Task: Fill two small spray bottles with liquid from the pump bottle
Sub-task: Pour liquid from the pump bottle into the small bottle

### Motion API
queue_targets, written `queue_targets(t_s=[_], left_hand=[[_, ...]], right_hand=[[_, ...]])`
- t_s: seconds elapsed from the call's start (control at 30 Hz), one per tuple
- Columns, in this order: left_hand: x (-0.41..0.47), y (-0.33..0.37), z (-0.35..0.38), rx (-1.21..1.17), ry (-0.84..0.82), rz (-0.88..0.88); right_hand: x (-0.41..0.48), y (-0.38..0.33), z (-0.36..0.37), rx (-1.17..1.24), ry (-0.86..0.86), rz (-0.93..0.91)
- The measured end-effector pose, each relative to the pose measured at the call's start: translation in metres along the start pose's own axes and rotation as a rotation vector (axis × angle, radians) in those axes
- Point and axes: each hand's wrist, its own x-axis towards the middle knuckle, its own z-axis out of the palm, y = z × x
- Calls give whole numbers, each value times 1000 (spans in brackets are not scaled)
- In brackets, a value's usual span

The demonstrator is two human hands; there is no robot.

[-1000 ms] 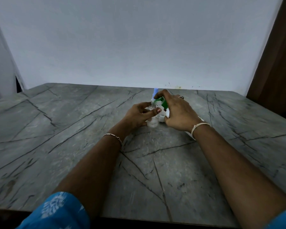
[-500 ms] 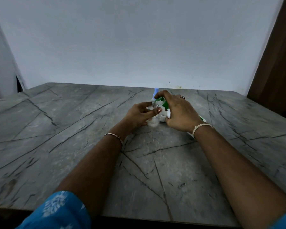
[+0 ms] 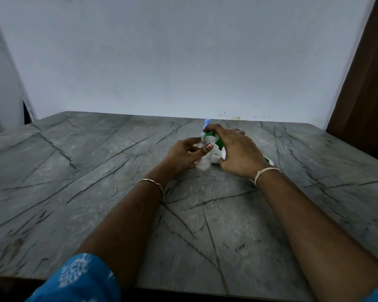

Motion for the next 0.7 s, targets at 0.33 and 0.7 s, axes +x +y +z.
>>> queue_targets(t_s=[0.33, 0.7], left_hand=[[0, 0, 0, -12, -4, -22], [2, -1, 1, 13, 25, -33]], right_hand=[[4, -3, 0, -1, 5, 0], [4, 2, -1, -100, -94, 2]])
